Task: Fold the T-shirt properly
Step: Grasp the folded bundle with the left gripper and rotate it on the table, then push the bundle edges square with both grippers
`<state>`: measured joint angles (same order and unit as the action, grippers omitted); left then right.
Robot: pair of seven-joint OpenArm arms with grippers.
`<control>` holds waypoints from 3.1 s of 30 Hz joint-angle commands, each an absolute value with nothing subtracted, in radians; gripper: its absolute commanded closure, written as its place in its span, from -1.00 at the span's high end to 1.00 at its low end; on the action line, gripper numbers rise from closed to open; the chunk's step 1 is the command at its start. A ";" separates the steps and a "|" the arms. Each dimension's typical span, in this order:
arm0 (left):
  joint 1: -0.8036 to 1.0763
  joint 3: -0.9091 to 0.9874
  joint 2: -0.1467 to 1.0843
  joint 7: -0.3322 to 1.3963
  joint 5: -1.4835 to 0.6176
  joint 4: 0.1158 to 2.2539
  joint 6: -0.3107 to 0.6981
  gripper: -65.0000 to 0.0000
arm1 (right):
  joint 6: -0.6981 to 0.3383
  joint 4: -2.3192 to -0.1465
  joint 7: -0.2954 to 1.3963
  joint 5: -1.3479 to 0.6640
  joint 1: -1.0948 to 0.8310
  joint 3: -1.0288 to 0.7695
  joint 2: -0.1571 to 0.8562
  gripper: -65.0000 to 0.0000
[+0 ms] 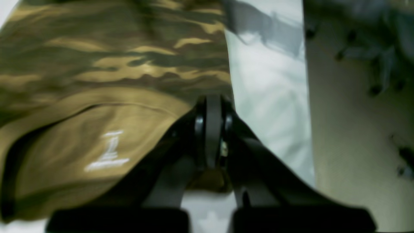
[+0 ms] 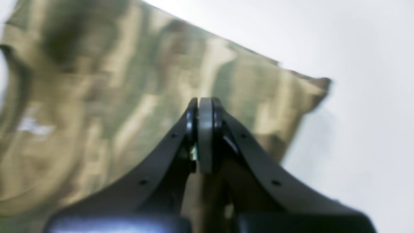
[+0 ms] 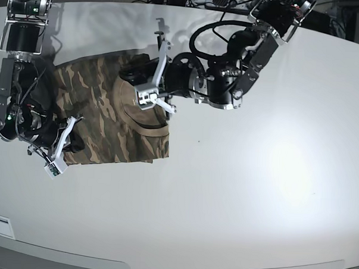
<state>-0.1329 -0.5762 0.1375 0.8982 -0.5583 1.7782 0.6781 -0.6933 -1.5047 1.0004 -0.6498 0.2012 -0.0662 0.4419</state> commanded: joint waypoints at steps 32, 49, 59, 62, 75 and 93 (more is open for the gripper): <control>-0.331 -0.697 0.152 0.613 -0.111 1.261 0.469 -1.00 | -0.635 -1.190 0.996 -0.678 0.297 0.064 0.649 -1.00; -0.474 -0.697 0.235 0.368 0.079 1.264 0.292 -1.00 | -0.698 -1.236 1.154 -1.113 -0.076 -0.366 0.544 -1.00; -0.508 -0.585 0.241 0.684 -0.231 1.518 0.313 -1.00 | -0.698 -1.393 1.072 -1.096 -0.066 -0.483 0.493 -1.00; -0.472 -0.508 0.242 0.725 -0.355 1.578 0.475 -1.00 | -0.698 -1.393 1.032 -0.982 -0.001 -0.461 0.473 -1.00; -0.249 -0.254 0.271 0.747 -0.215 1.601 0.070 -1.00 | -0.698 -1.392 0.862 -0.671 0.116 -0.155 0.471 -1.00; -0.452 -0.254 0.155 0.469 -0.211 0.987 0.283 -1.00 | -0.698 -1.401 0.929 -0.822 0.035 -0.105 0.471 -1.00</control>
<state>-0.4496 -0.2489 0.1539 0.4004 -0.2333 0.9936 0.2844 -0.6937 -1.3895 0.9089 -0.8249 0.0277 -0.1036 0.4576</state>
